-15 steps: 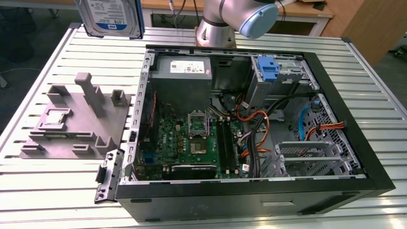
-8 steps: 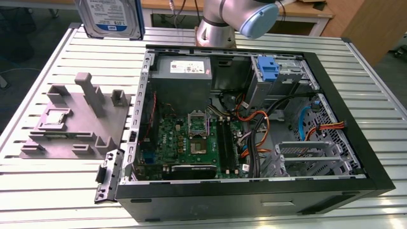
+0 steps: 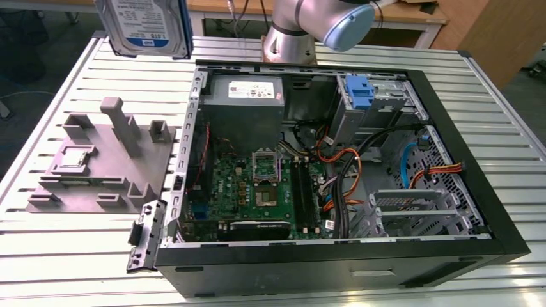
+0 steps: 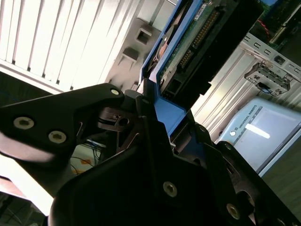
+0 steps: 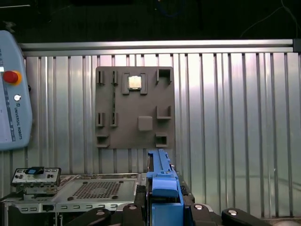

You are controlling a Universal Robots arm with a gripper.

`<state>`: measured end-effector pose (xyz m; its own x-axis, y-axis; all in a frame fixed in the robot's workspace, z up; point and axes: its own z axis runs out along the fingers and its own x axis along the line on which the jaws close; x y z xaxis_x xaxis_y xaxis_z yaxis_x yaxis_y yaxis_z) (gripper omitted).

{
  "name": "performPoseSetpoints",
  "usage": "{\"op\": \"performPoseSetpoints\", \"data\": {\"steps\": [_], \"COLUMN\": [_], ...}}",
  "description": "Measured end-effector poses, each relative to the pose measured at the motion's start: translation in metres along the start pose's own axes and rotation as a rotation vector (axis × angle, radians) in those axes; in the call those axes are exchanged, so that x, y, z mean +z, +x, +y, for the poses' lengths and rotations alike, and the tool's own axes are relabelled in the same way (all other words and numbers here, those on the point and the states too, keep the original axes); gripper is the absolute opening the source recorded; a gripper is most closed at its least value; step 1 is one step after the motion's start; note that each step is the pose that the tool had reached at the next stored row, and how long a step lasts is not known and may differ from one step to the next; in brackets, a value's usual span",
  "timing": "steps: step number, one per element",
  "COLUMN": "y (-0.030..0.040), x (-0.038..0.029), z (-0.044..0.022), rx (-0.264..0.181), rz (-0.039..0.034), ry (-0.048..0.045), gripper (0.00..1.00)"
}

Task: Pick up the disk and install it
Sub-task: 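Pick up the disk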

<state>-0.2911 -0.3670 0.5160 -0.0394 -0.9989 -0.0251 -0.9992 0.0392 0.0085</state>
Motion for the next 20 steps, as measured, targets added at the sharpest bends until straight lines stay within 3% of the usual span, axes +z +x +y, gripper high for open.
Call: {"op": "performPoseSetpoints", "data": {"steps": [12,16,20], "y": [0.0208,0.0232,0.0234], "x": [-0.0005,-0.0006,-0.0006], "z": [-0.0010,-0.0022,-0.0082], "rx": [0.004,0.004,0.004], "rz": [0.0049,0.0055,0.0055], "ry": [0.0004,0.0003,0.0004], "gripper": [0.36,0.36,0.36]}}
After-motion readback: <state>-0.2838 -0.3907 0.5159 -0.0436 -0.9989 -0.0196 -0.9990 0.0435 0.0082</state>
